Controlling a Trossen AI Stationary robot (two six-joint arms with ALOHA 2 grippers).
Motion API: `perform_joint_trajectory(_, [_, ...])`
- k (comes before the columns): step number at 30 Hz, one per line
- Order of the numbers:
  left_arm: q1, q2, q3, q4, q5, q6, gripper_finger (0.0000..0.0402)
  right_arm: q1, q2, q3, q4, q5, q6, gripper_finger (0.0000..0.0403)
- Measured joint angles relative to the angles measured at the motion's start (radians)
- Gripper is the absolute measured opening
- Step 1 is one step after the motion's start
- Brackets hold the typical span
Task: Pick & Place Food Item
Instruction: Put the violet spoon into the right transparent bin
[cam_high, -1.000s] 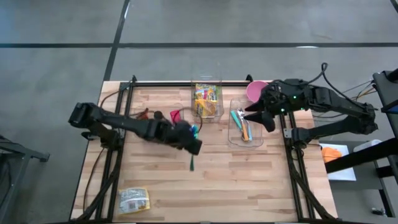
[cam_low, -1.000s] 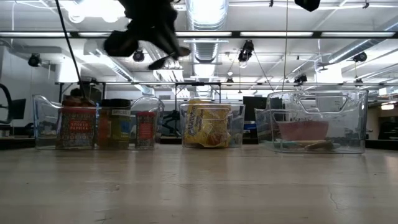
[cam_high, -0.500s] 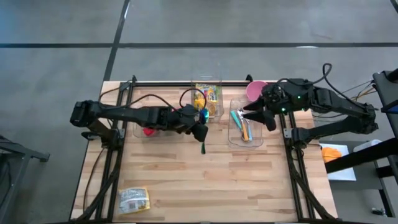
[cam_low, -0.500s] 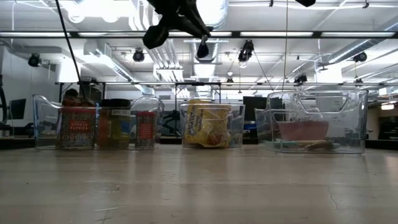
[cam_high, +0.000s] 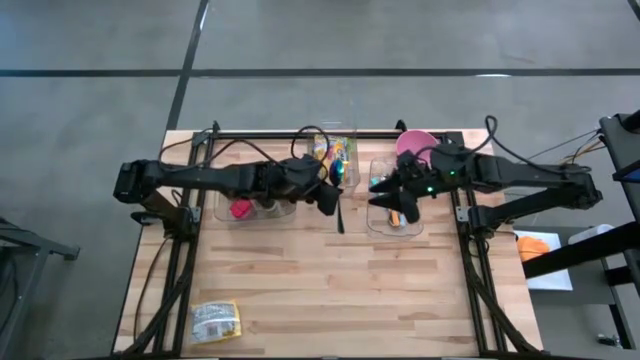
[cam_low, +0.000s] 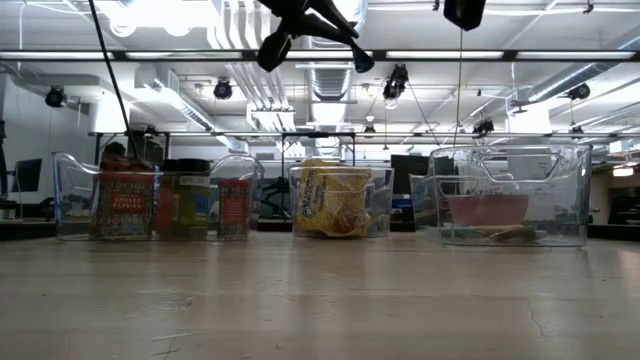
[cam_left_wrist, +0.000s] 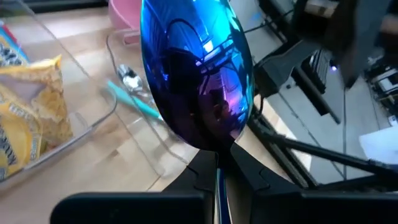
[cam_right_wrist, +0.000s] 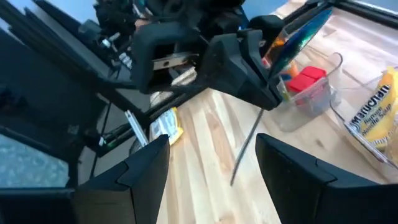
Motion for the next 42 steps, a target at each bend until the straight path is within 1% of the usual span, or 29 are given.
perform_joint_trajectory(6, [0.018, 0.000, 0.024, 0.014, 0.000, 0.007, 0.0016, 0.005, 0.019, -0.044, 0.074, 0.025, 0.066, 0.0234])
perform_joint_trajectory(12, [0.032, 0.000, 0.026, 0.073, 0.001, 0.006, 0.0016, 0.005, 0.089, -0.072, 0.125, 0.047, 0.125, 0.0234])
perform_joint_trajectory(20, [0.034, 0.000, 0.026, 0.077, 0.016, 0.005, 0.0016, 0.009, 0.189, -0.009, 0.134, 0.072, 0.097, 0.0234])
perform_joint_trajectory(26, [0.034, 0.000, 0.026, 0.078, 0.034, 0.005, 0.0016, 0.009, 0.262, 0.033, 0.101, 0.072, 0.065, 0.0234])
perform_joint_trajectory(29, [0.032, 0.000, 0.026, 0.077, 0.046, 0.005, 0.0016, 0.009, 0.289, 0.051, 0.045, 0.077, 0.042, 0.0234])
perform_joint_trajectory(33, [0.032, 0.000, 0.026, 0.077, 0.070, 0.006, 0.0016, 0.009, 0.295, 0.056, 0.047, 0.079, 0.017, 0.0230])
perform_joint_trajectory(35, [0.032, 0.000, 0.026, 0.076, 0.081, 0.006, 0.0016, 0.009, 0.293, 0.057, 0.051, 0.079, 0.007, 0.0219])
perform_joint_trajectory(37, [0.032, 0.000, 0.026, 0.076, 0.093, 0.006, 0.0016, 0.009, 0.292, 0.055, 0.046, 0.079, -0.002, 0.0200])
perform_joint_trajectory(42, [0.032, 0.000, 0.026, 0.076, 0.114, 0.007, 0.0016, 0.009, 0.287, 0.055, 0.051, 0.079, -0.011, 0.0128])
